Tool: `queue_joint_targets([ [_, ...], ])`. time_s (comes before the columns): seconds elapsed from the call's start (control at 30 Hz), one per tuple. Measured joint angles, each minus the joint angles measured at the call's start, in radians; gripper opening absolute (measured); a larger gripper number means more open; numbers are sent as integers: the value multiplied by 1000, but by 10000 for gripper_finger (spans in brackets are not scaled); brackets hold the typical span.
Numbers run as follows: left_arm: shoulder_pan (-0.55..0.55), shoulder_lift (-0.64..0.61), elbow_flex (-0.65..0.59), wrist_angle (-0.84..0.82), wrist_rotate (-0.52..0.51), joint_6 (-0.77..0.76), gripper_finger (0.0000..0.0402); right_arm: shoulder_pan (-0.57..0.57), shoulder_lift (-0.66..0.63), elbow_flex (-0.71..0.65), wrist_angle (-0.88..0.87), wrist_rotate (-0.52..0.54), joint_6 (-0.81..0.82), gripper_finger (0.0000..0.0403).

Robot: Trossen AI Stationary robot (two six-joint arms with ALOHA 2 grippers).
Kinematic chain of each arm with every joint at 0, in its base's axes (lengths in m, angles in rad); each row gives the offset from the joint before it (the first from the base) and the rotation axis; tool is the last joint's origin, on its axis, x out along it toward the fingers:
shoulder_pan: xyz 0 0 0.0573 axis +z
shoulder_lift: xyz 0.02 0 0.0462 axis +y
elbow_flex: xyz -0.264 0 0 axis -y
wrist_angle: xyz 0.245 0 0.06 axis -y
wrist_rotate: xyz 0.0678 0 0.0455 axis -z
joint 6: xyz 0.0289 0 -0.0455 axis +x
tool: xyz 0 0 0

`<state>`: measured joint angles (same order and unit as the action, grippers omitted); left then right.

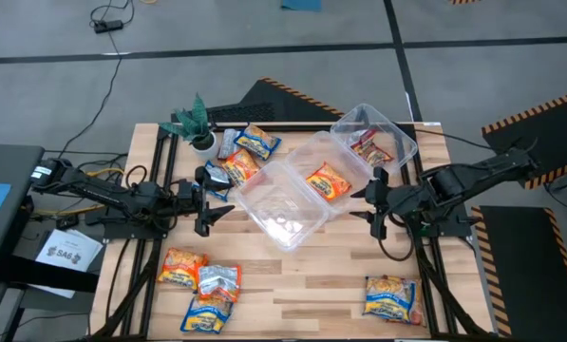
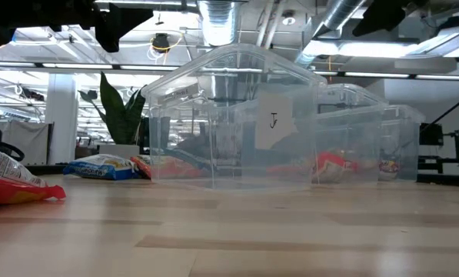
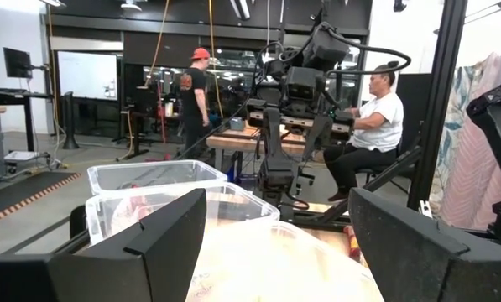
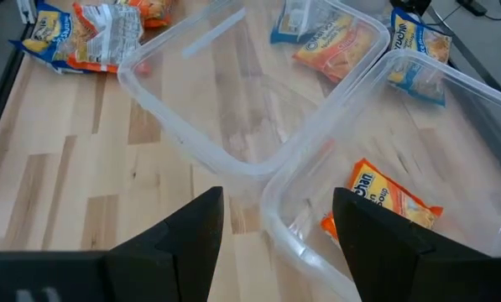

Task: Sort Maruchan noodles
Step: Put the orange noodle pack into the middle transparent bin

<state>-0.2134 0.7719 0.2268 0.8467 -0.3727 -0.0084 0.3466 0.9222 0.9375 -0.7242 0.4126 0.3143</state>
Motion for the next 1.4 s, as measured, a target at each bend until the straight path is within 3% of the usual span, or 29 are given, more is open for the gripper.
queue_joint_targets([
  [0.97, 0, 0, 0, -15, 3, -14, 278, 0, 0, 0, -2, 0, -8, 245],
  [1.13, 0, 0, 5, -28, 104, -12, 278, -1, 0, 0, -2, 0, -33, 245],
  [1.23, 0, -2, 76, -155, 137, -19, 278, -1, 0, 0, -2, 12, -62, 245],
  [1.4, 0, 8, 364, -787, 147, -115, 278, -2, 0, 0, -2, 42, -106, 245],
])
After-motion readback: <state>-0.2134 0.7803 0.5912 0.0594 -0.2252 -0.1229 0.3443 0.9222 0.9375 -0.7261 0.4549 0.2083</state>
